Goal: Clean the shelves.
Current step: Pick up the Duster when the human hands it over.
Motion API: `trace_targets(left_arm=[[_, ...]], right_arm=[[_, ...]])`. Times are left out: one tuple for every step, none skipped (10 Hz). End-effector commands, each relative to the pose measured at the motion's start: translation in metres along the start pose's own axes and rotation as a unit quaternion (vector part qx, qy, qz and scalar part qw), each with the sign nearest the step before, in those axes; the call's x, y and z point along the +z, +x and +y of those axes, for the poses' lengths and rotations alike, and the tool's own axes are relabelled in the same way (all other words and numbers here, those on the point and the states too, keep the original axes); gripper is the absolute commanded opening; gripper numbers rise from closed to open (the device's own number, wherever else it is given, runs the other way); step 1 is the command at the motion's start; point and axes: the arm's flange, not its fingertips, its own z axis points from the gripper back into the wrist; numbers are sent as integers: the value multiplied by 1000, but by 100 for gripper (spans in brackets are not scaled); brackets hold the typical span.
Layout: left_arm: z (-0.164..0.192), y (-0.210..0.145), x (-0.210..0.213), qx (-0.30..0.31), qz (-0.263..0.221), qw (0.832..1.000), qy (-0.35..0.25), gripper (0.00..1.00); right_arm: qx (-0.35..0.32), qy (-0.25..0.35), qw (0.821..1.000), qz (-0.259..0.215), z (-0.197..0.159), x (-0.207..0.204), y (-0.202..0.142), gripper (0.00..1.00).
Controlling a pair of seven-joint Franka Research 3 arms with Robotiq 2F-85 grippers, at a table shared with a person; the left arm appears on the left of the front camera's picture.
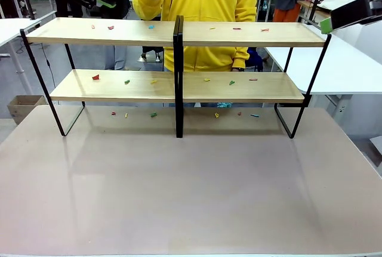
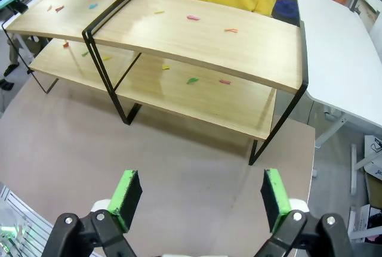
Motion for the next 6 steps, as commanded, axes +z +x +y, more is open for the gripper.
trace_targets(left_arm=[[-2, -7, 2, -39, -28, 999, 15, 41], [-4, -9, 1, -43, -31, 998, 21, 0], [-3, -9, 2, -45, -29, 998, 21, 0], [-3, -9, 1, -47, -31, 998, 23, 0], [-3, -10, 0, -50, -28, 998, 24, 14], [-3, -10, 0, -54, -29, 998, 20, 4]], right_arm=[[-1, 1, 1000, 0, 0, 0, 0, 100], [-1, 1, 1000, 0, 0, 0, 0, 100], [-1, 1, 1000, 0, 0, 0, 0, 100], [-1, 1, 1000, 0, 0, 0, 0, 100], [-1, 1, 1000, 0, 0, 0, 0, 100], [-1, 1, 1000, 0, 0, 0, 0, 100]])
